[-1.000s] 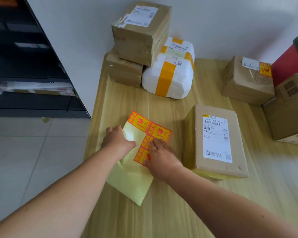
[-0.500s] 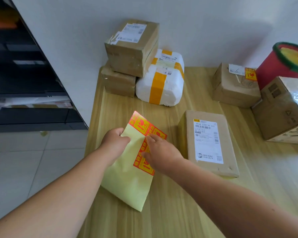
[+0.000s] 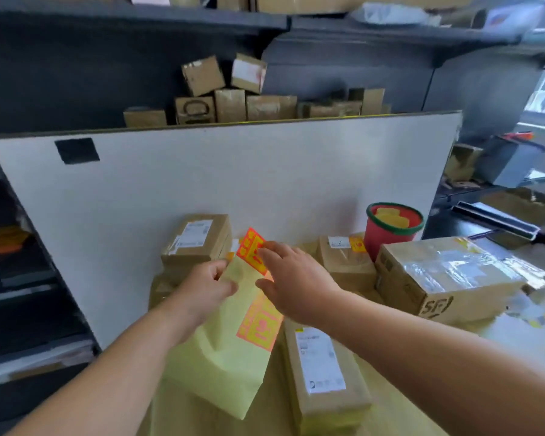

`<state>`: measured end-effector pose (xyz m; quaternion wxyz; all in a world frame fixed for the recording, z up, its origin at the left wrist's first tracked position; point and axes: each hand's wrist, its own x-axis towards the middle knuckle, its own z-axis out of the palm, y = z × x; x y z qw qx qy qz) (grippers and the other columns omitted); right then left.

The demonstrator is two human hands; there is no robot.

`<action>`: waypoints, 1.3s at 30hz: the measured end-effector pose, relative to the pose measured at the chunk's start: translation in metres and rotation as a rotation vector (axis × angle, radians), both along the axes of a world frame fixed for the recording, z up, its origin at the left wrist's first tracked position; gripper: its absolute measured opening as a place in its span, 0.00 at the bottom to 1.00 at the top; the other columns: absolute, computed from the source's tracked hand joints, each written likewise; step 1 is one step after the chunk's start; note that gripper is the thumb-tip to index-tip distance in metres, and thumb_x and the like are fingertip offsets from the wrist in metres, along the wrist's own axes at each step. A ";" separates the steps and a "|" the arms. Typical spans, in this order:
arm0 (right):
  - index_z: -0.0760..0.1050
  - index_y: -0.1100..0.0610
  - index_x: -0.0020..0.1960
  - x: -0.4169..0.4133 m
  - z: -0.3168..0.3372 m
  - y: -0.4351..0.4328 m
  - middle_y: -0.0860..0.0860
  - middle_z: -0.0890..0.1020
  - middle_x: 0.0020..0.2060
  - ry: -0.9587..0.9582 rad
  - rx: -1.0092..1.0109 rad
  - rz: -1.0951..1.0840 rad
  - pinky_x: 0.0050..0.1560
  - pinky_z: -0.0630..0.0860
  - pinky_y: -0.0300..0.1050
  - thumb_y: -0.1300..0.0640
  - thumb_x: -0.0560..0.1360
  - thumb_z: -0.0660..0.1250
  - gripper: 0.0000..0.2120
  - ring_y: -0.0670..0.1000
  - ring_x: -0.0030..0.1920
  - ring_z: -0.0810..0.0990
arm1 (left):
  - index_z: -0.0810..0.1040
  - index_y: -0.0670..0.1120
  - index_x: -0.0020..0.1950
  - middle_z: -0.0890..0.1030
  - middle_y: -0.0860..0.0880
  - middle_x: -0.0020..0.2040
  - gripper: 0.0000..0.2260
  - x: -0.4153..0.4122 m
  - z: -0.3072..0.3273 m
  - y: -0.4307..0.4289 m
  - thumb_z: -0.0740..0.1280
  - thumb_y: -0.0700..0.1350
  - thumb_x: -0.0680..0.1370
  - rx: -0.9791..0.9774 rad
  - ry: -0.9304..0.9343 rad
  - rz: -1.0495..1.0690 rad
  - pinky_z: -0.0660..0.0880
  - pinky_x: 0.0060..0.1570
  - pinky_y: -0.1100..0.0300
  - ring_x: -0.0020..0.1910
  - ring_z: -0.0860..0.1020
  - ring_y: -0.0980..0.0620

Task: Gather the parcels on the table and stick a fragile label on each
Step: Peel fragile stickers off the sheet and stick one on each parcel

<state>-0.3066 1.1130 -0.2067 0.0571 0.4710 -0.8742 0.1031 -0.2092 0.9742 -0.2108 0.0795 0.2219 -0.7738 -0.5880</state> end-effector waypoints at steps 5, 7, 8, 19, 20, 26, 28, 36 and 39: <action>0.59 0.52 0.75 0.000 0.082 0.037 0.48 0.58 0.76 0.163 -0.003 0.002 0.69 0.59 0.45 0.46 0.80 0.59 0.26 0.53 0.73 0.60 | 0.81 0.44 0.43 0.83 0.43 0.40 0.09 -0.008 0.070 0.024 0.63 0.34 0.77 -0.008 0.106 -0.075 0.75 0.44 0.51 0.38 0.80 0.46; 0.57 0.51 0.76 0.002 0.106 0.052 0.48 0.56 0.76 0.223 0.020 0.009 0.71 0.55 0.44 0.46 0.80 0.57 0.26 0.51 0.75 0.57 | 0.82 0.45 0.45 0.84 0.43 0.42 0.09 -0.007 0.091 0.034 0.64 0.35 0.77 -0.052 0.138 -0.106 0.77 0.46 0.49 0.41 0.81 0.44; 0.57 0.50 0.76 0.003 0.117 0.059 0.47 0.55 0.77 0.249 0.027 0.012 0.72 0.55 0.44 0.45 0.80 0.57 0.26 0.51 0.75 0.56 | 0.83 0.46 0.47 0.84 0.42 0.44 0.09 -0.007 0.101 0.039 0.64 0.36 0.77 -0.066 0.144 -0.126 0.78 0.47 0.47 0.42 0.82 0.43; 0.69 0.48 0.67 0.019 0.202 0.126 0.43 0.68 0.66 0.194 -0.304 -0.026 0.57 0.69 0.35 0.46 0.76 0.66 0.21 0.45 0.62 0.69 | 0.83 0.55 0.49 0.85 0.48 0.45 0.13 0.004 0.201 0.101 0.62 0.40 0.79 -0.223 0.268 -0.394 0.80 0.50 0.48 0.45 0.84 0.48; 0.70 0.46 0.65 0.021 0.207 0.133 0.41 0.69 0.63 0.184 -0.329 -0.029 0.52 0.67 0.31 0.45 0.76 0.66 0.19 0.42 0.58 0.69 | 0.83 0.55 0.49 0.85 0.48 0.45 0.12 0.005 0.207 0.107 0.63 0.41 0.79 -0.217 0.286 -0.407 0.80 0.50 0.47 0.46 0.84 0.47; 0.72 0.45 0.50 0.021 0.218 0.152 0.39 0.71 0.46 0.125 -0.469 -0.041 0.41 0.70 0.32 0.44 0.74 0.67 0.08 0.41 0.46 0.73 | 0.81 0.50 0.52 0.85 0.47 0.44 0.11 0.002 0.217 0.137 0.63 0.37 0.78 -0.198 0.340 -0.416 0.82 0.45 0.51 0.44 0.84 0.47; 0.74 0.48 0.49 0.017 0.215 0.153 0.40 0.72 0.44 0.108 -0.494 -0.039 0.39 0.70 0.32 0.46 0.75 0.67 0.08 0.42 0.44 0.73 | 0.81 0.49 0.51 0.85 0.46 0.44 0.11 -0.002 0.216 0.145 0.62 0.35 0.78 -0.198 0.349 -0.403 0.82 0.45 0.51 0.43 0.84 0.47; 0.78 0.52 0.48 -0.006 0.198 0.154 0.46 0.80 0.41 -0.108 -0.646 0.032 0.42 0.77 0.36 0.54 0.75 0.69 0.03 0.43 0.42 0.78 | 0.80 0.52 0.52 0.85 0.50 0.45 0.12 -0.020 0.203 0.158 0.62 0.37 0.79 -0.308 0.318 -0.324 0.82 0.44 0.54 0.43 0.84 0.51; 0.79 0.52 0.48 -0.016 0.192 0.157 0.44 0.80 0.41 -0.147 -0.660 0.038 0.39 0.73 0.31 0.54 0.77 0.67 0.03 0.42 0.42 0.77 | 0.81 0.54 0.52 0.84 0.51 0.45 0.13 -0.027 0.197 0.161 0.63 0.37 0.78 -0.345 0.303 -0.301 0.82 0.44 0.55 0.43 0.83 0.53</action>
